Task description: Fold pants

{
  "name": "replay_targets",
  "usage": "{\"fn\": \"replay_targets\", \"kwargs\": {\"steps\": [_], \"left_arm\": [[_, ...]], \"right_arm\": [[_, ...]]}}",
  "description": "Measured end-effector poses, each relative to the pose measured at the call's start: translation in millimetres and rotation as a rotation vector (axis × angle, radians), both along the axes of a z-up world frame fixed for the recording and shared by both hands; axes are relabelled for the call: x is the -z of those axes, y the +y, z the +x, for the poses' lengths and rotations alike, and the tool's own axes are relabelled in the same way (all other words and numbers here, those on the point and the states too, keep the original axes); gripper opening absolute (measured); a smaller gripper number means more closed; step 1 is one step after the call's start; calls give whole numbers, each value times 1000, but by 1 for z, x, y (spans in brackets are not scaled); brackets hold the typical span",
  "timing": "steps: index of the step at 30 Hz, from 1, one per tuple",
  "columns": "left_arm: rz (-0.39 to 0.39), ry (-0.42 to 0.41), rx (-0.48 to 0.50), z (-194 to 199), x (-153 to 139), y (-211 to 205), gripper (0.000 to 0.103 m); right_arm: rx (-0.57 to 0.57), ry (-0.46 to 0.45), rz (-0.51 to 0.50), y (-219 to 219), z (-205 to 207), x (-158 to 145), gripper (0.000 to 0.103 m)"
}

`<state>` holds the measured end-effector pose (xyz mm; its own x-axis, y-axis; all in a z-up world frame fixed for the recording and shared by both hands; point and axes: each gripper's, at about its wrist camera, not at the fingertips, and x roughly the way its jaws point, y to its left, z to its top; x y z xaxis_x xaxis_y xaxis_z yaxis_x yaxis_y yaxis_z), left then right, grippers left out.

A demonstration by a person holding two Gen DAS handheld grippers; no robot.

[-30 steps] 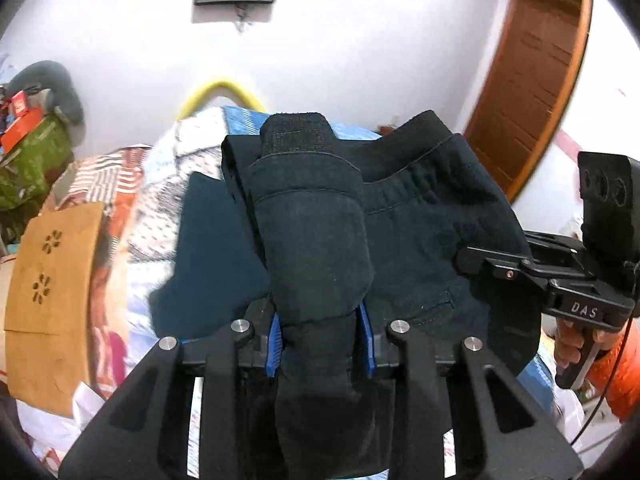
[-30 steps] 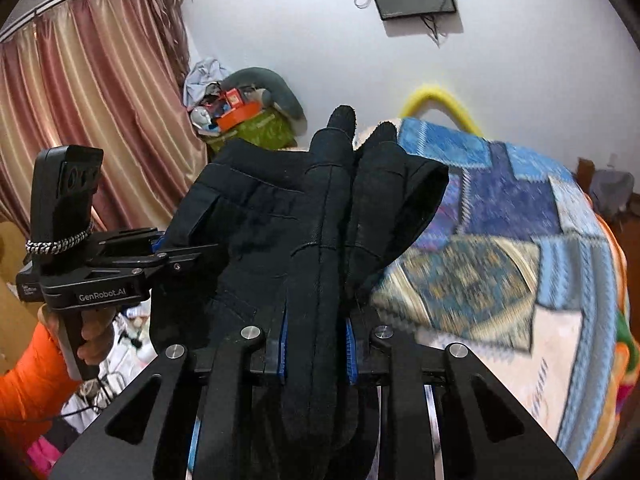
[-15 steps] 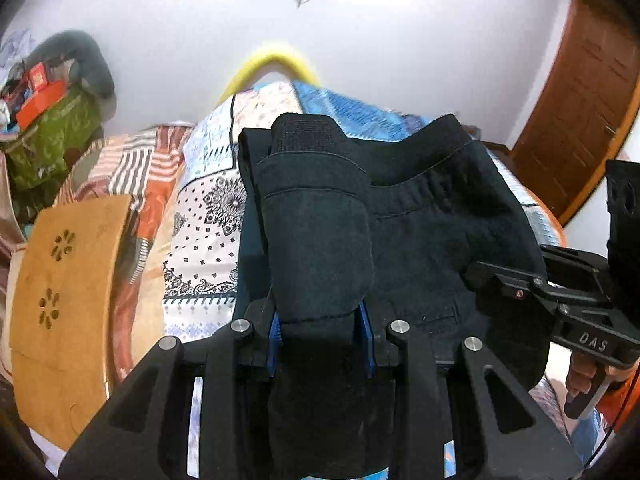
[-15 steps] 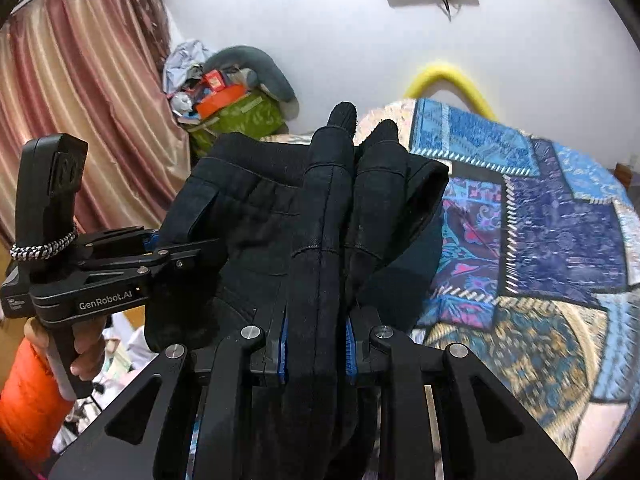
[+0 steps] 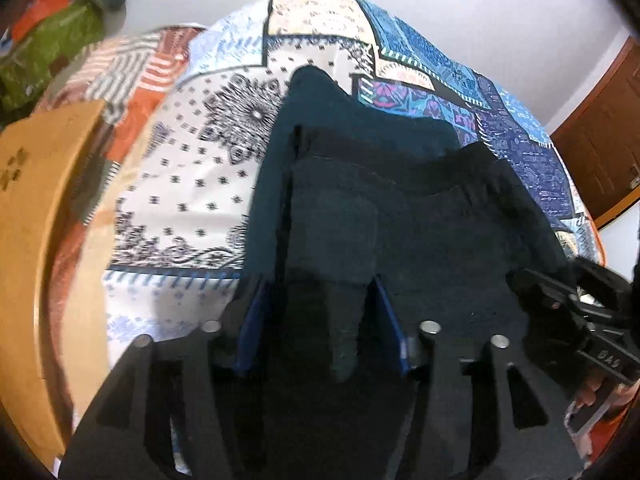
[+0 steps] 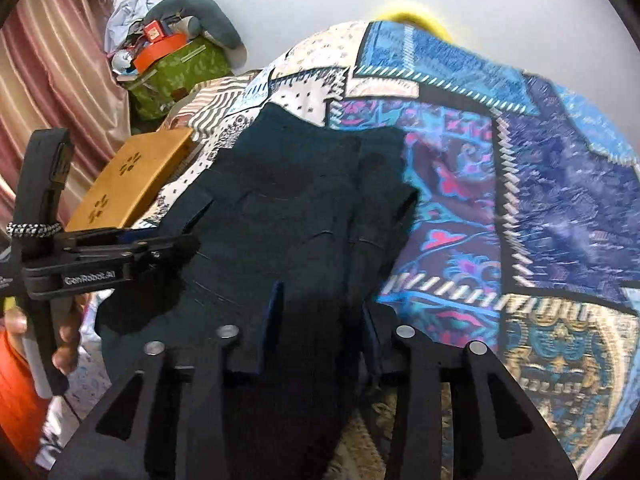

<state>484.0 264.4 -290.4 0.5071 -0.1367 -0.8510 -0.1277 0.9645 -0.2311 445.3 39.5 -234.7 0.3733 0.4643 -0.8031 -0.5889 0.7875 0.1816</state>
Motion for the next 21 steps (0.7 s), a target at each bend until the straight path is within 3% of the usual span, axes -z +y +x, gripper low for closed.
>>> {"fn": "replay_targets", "kwargs": {"steps": [5,9,16,21], "left_arm": [[74,-25,3,-21,-23,-6,56],[96,-87,-4,-48,-61,-16,56],[152,-240,43,-115,-152,-55,56],[185,-371,55,-174,-214,-80,56]], "right_arm": [[12,-61,-11,-22,-20,-28,46],[30,-124,33,-36,-39,-61,46],[31,-275,169,-62,-104,-149,46],[14,-370,244,-78,-153,-196,46]]}}
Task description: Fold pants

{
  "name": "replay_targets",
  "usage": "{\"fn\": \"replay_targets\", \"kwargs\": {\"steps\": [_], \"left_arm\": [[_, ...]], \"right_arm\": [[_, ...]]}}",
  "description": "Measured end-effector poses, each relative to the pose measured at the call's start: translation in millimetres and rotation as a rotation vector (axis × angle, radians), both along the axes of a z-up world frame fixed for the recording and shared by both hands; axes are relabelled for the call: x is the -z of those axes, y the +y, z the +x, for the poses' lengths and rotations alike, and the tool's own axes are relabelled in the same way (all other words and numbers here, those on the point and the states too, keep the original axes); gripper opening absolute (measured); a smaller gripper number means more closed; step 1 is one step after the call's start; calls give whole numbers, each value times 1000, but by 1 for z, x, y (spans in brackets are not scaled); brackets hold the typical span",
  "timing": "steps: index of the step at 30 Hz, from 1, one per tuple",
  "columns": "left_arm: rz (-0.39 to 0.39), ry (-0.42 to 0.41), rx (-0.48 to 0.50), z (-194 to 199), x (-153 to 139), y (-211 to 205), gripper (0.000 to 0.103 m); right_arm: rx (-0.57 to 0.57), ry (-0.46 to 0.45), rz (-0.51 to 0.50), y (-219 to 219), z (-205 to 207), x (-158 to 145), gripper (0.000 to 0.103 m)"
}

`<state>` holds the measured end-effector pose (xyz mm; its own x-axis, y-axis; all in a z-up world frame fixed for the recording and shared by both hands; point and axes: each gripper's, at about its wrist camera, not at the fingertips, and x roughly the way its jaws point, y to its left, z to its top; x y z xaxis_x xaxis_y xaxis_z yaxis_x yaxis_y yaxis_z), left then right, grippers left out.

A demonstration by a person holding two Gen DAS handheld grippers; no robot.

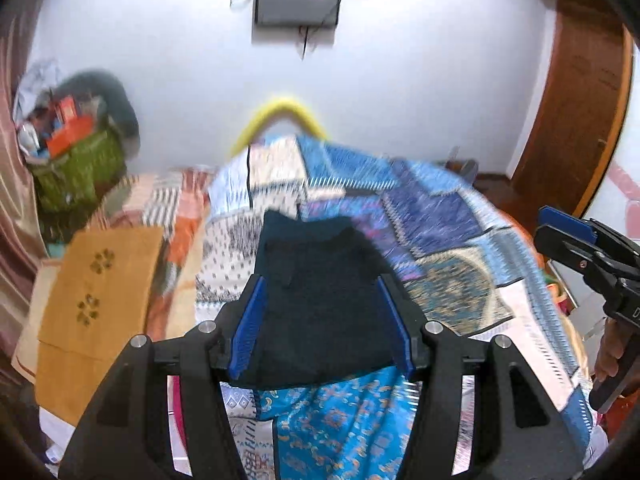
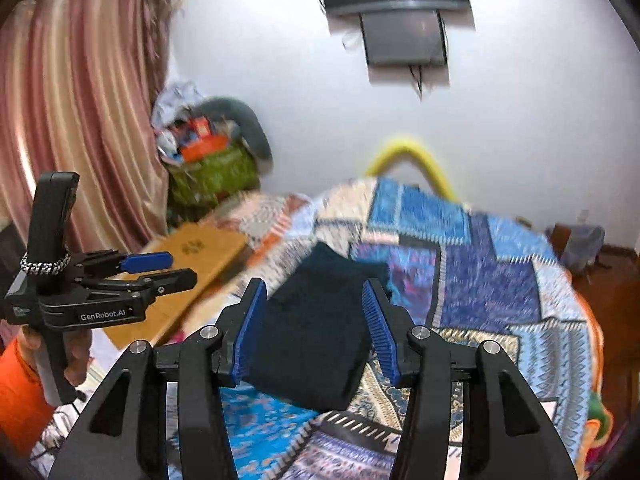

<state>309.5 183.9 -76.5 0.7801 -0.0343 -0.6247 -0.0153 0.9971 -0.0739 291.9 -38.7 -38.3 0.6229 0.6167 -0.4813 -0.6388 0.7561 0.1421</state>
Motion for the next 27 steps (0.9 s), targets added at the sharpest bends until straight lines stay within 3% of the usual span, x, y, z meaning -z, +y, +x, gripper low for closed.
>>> {"fn": "replay_targets", "kwargs": {"steps": [6,10,20,23,26,27], "left_arm": [[42,-163,18,-81,-57,-27,56],[77,-277,-5,-134,-82,-43,56],[166,-457,-96,-214,-84,-74,57],[160,-472,-105,-223,-78,-77,71],[150,-479,-107,-231,-73,-78,82],[149,-480,-105,-232,-72,-79,88]], "right_arm": [[-29,-128,84,-20,-72,-46,46],[-33,-194,133,-30,-110,-58,46],[32,-310,172,-47,-169,-56,46],[46,-311,175,-48,-176,-53,47],[60,-314,165,-47,-181,-51,63],[63,-318,149,-44,-181,-51,63]]}}
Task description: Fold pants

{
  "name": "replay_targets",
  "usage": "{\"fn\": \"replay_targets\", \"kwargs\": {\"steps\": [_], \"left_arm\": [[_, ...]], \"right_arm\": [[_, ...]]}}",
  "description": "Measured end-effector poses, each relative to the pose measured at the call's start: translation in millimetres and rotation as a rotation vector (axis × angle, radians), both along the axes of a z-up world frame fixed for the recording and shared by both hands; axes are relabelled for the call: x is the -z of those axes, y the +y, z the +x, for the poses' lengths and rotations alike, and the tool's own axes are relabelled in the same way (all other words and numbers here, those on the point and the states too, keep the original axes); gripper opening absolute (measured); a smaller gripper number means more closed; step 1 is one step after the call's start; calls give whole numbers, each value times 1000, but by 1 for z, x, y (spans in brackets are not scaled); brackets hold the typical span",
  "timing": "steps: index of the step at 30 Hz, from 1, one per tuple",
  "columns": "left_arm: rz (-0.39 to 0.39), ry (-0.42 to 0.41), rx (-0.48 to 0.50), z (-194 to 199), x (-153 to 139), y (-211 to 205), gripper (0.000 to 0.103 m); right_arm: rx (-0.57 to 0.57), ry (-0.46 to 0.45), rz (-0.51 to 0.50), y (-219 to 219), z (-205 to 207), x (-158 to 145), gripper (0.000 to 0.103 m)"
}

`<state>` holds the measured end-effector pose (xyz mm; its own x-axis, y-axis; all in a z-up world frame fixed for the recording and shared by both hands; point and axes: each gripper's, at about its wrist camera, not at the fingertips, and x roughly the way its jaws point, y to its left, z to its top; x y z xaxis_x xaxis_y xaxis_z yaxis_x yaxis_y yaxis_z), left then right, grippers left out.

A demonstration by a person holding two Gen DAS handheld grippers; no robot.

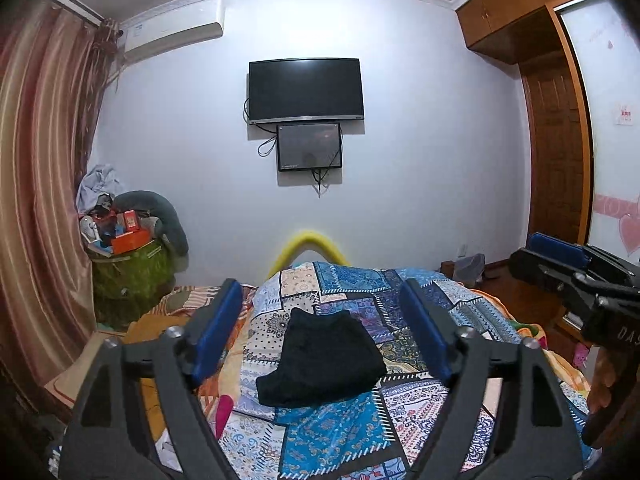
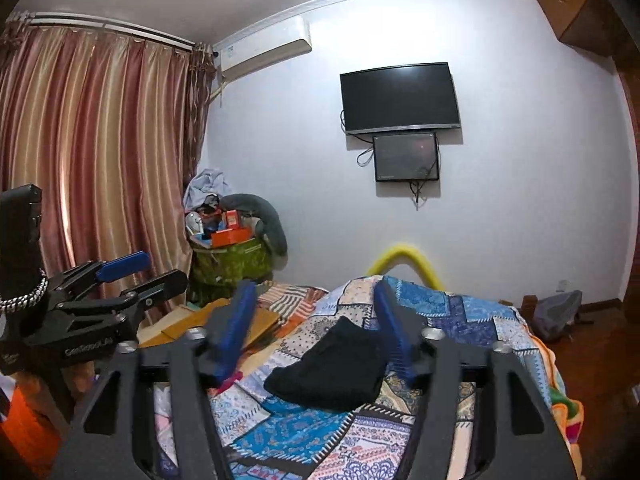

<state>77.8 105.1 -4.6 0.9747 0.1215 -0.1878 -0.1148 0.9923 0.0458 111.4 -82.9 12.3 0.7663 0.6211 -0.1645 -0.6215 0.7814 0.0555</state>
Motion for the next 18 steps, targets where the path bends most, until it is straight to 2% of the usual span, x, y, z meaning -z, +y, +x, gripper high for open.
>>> {"fn": "replay_targets", "kwargs": {"steps": [1,3,4,5,6,14,18], "left_arm": [[-2,-2,0,-1,1,0,93],[-8,-9,-6,-3,3,0,97],[-10,-11,-7,-5,3,0,99],[-9,-11,-7,-5,3,-1,100],[-7,-11,-6,-6,3,-2,101],[-2,-27,-8,-15,7,-4,103],[-14,-28,-9,-16,7,-3,103]], "right_arm": [[2,-1,-8,1,-2,0,64],[9,0,-13,1,-4,1,65],[13,5,-12,1,-3,1,70],[17,12,-5,2,-2,1,80],[20,13,0,0,-3,2,84],[53,16,4,-2,-3,8,99],[64,10,1,-4,-6,9,102]]}}
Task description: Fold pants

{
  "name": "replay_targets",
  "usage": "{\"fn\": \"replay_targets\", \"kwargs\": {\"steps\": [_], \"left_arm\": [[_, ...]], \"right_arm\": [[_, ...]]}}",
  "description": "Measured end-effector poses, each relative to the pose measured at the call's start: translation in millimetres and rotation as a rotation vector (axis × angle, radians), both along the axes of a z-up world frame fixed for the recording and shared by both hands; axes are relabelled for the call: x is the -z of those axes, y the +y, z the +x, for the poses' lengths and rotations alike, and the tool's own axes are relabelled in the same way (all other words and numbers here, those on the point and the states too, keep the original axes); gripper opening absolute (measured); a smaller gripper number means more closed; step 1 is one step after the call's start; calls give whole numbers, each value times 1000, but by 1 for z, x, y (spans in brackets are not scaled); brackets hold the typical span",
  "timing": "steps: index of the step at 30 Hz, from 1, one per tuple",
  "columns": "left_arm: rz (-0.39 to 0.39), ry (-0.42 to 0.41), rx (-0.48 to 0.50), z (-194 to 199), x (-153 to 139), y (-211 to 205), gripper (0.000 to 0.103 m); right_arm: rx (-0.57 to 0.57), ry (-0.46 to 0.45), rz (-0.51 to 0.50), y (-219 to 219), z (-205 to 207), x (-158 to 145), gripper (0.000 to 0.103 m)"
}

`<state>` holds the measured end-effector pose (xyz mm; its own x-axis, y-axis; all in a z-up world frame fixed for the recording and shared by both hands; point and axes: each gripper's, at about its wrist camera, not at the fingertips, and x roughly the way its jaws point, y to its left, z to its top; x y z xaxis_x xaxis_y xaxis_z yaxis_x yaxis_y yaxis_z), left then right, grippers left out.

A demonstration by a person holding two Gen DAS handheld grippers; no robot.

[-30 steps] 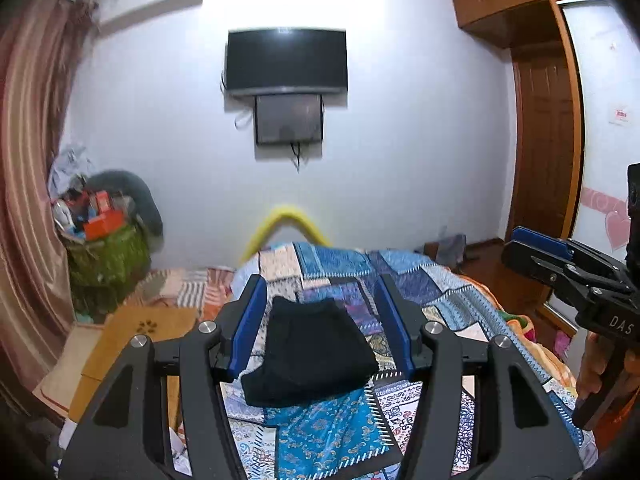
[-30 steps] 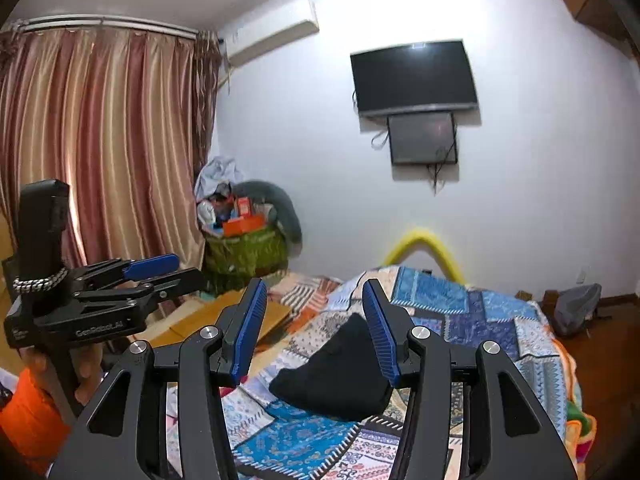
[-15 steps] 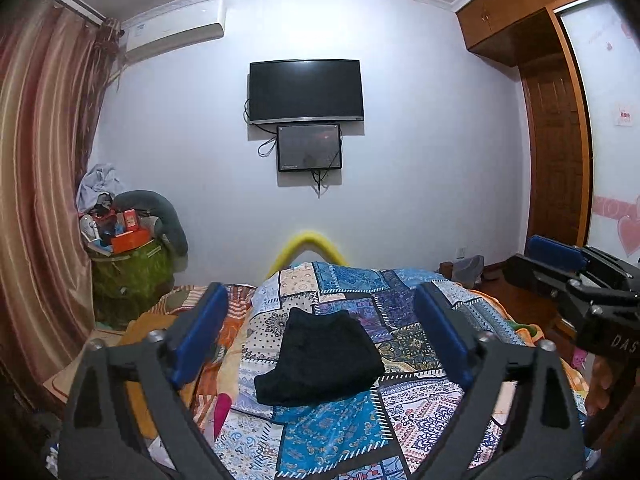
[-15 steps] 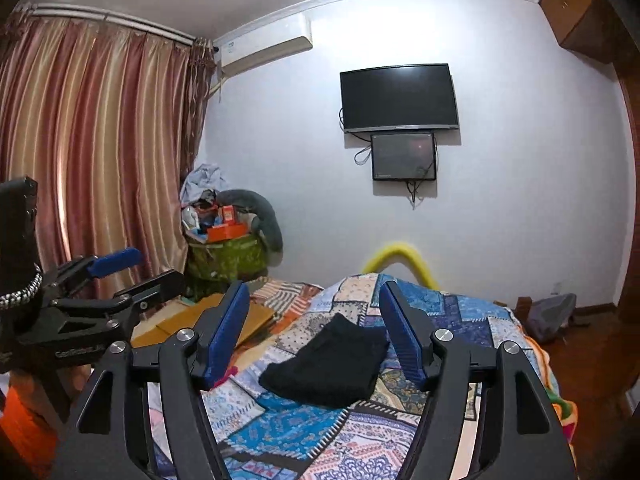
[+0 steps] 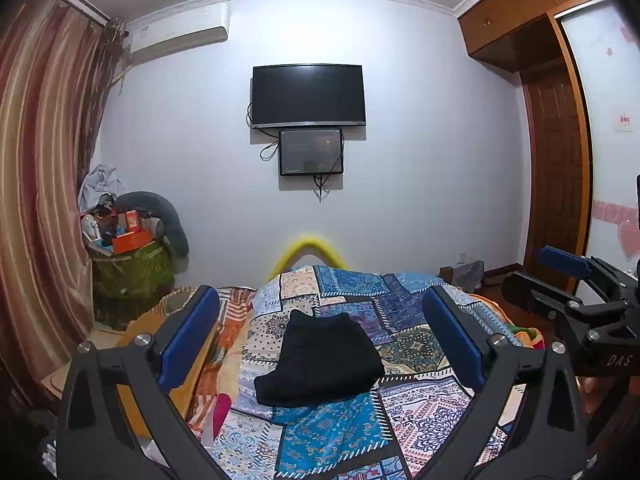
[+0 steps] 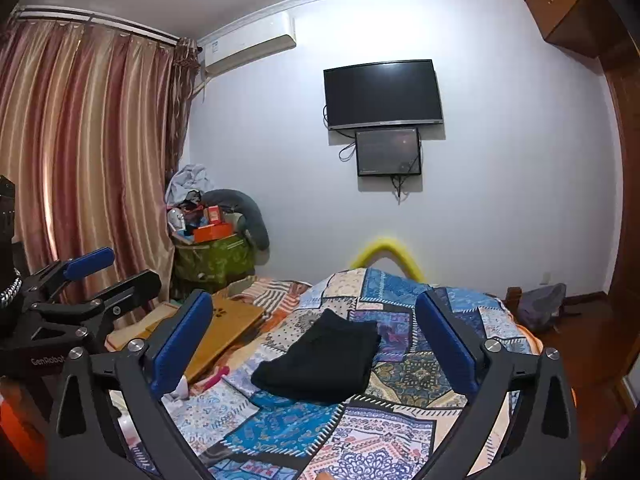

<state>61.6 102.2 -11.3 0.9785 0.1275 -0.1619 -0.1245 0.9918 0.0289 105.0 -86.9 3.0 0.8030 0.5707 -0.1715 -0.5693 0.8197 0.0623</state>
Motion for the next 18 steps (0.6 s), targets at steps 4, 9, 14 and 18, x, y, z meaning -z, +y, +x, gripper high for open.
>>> {"fn": "replay_targets", "kwargs": {"steps": [4,9,14,18], "left_arm": [[0,-2,-6,2,0,-1,103],[-3,1,-3,3,2,-1,103],[-12,7,0,4,3,1,103],[-17,13,3,6,4,1,103]], "right_arm": [[5,-4,-9,-1,-2,-1,102],[4,0,-8,0,-4,-2,102],[8,3,-9,-1,-4,-1,102],[10,10,-6,-3,-4,-1,102]]}}
